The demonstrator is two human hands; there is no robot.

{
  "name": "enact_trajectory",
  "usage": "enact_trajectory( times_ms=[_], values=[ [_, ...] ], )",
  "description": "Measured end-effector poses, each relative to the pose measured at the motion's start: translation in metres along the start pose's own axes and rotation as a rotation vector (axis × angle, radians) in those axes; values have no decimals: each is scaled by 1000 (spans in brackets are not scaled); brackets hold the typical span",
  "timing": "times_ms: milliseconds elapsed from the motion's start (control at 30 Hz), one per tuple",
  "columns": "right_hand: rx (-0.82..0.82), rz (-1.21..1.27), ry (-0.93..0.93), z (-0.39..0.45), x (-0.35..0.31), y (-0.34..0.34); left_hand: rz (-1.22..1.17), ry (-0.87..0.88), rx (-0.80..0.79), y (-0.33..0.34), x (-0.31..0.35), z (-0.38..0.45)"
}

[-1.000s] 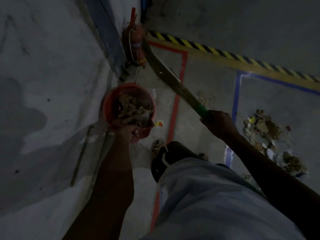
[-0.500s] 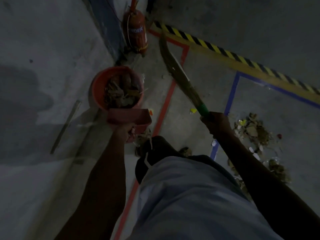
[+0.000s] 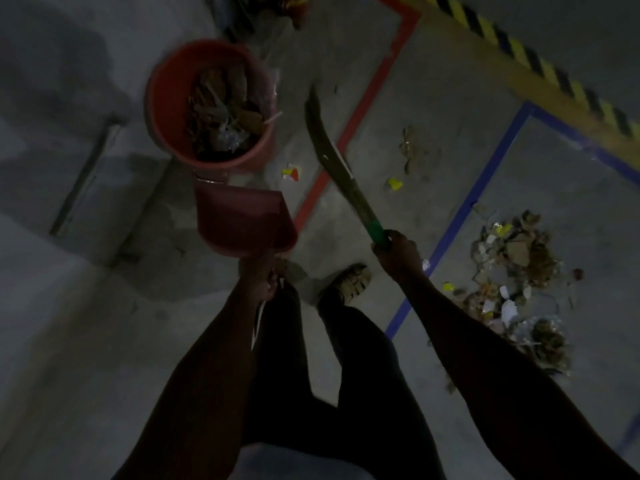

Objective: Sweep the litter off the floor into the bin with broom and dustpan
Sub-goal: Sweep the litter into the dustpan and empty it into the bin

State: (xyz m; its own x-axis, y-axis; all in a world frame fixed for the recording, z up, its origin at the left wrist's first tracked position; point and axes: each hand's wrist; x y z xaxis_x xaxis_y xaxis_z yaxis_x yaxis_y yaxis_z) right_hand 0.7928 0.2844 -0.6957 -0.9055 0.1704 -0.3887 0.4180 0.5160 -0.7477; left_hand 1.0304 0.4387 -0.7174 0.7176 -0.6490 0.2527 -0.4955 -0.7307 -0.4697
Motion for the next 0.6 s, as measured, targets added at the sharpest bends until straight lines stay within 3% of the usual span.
enact_trajectory(
  times_ms=[200, 300, 500, 600],
  values=[
    [-109, -97, -89, 84, 39, 97, 62, 17, 9, 70, -25, 70],
    [-73, -180, -164, 117, 51, 153, 105, 12, 45, 94, -43, 123],
    [-132, -309, -296, 159, 69, 255, 166, -15, 23, 123, -69, 214],
    [-144, -334, -263, 172, 88, 281, 179, -16, 68, 131, -79, 242]
  ],
)
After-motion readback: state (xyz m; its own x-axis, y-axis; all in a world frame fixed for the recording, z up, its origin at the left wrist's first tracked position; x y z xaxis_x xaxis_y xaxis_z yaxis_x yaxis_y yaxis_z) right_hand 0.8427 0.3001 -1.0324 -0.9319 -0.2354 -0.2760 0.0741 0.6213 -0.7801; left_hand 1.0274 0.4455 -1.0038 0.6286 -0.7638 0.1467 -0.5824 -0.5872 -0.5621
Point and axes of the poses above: each hand's wrist, its own z-axis towards the middle knuckle, its own y-axis out of the palm, x = y × z, and after that the axes turned 13 degrees about x, right-handed
